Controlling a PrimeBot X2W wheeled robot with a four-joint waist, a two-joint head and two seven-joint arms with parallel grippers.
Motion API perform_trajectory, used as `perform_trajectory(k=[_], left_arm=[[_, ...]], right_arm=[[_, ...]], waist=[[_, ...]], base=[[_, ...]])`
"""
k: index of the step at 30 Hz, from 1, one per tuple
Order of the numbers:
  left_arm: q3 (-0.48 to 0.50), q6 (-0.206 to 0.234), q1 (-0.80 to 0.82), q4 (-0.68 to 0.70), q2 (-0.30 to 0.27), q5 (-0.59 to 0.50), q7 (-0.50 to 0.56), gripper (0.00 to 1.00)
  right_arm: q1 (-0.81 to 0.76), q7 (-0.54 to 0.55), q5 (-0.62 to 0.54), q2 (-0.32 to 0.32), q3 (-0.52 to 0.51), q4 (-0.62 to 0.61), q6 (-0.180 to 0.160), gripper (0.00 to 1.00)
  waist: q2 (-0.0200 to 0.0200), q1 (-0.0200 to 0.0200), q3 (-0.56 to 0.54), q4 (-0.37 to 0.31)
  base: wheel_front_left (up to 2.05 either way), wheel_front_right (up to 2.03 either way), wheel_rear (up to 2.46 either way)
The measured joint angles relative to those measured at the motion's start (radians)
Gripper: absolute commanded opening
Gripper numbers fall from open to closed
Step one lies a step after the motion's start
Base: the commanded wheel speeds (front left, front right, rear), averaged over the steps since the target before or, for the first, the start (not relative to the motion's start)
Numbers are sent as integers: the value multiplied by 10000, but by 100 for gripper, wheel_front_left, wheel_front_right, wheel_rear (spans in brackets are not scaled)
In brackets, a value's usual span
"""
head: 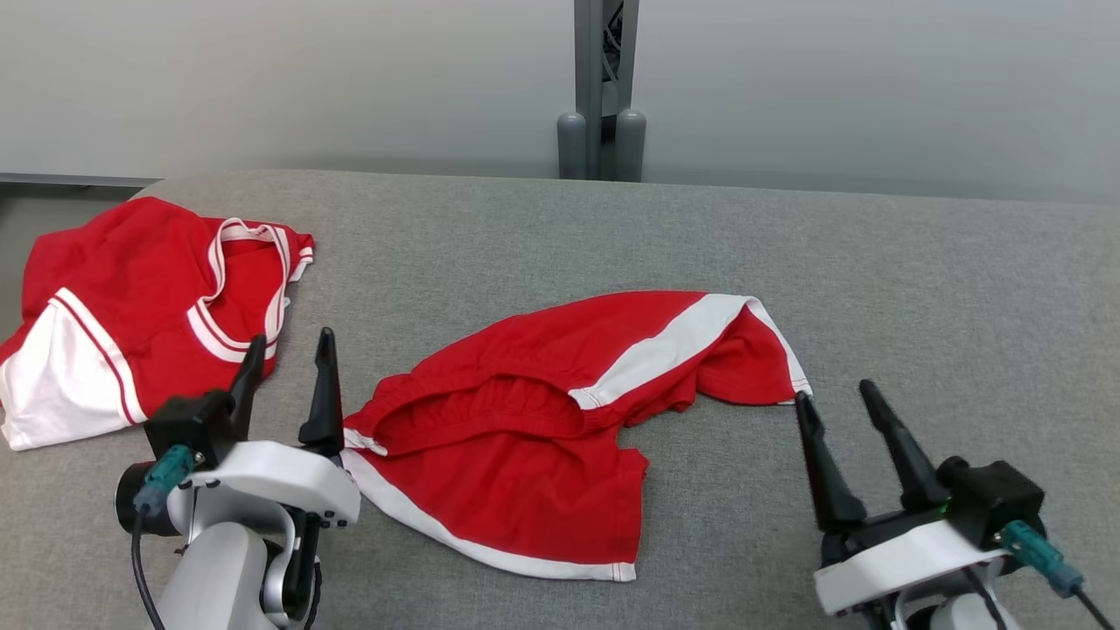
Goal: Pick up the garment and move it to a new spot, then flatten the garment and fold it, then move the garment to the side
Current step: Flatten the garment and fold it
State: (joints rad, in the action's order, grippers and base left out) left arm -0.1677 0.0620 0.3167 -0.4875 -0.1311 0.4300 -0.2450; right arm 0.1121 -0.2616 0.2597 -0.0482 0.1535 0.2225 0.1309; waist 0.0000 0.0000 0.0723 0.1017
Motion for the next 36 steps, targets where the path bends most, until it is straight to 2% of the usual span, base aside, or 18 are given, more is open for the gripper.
perform_trajectory(k=[2, 5, 7, 13, 22, 28, 36], left_arm=[[-117, -123, -191, 334, -73, -291, -119, 100], [178, -274, -674, 786, 182, -65, -151, 100], [278, -318, -973, 1204, 184, -372, -155, 100], [589, -366, -1666, 1768, 451, -867, -165, 100], [1070, -606, -1623, 2054, 617, -1231, -167, 100], [1097, -761, -1606, 1994, 750, -1335, -167, 100], [1141, -878, -1428, 1854, 800, -1384, -167, 100]], right_arm=[[-95, 0, 107, -4, 309, -58, 0, 100], [-292, 109, 560, -10, 1302, -96, 0, 100], [-395, 267, 579, 36, 1724, -79, 0, 100], [-531, 548, 443, -284, 2320, 148, 0, 100], [-599, 2192, 1260, -1172, 4000, 454, 0, 100], [-317, 2615, 1463, -1246, 4435, 803, 0, 100], [169, 2504, 1551, -1147, 4853, 1392, 0, 100]], waist=[[0, 0, -54, 57], [0, 0, -108, 160], [0, 0, -110, 220], [-1, 0, -92, 434], [0, 0, 56, 682], [0, 0, 222, 819], [0, 0, 353, 1095]], base=[[0, 0, 0], [0, 0, 0], [0, 0, 0], [0, 0, 0], [0, 0, 0], [0, 0, 0], [0, 0, 0]])
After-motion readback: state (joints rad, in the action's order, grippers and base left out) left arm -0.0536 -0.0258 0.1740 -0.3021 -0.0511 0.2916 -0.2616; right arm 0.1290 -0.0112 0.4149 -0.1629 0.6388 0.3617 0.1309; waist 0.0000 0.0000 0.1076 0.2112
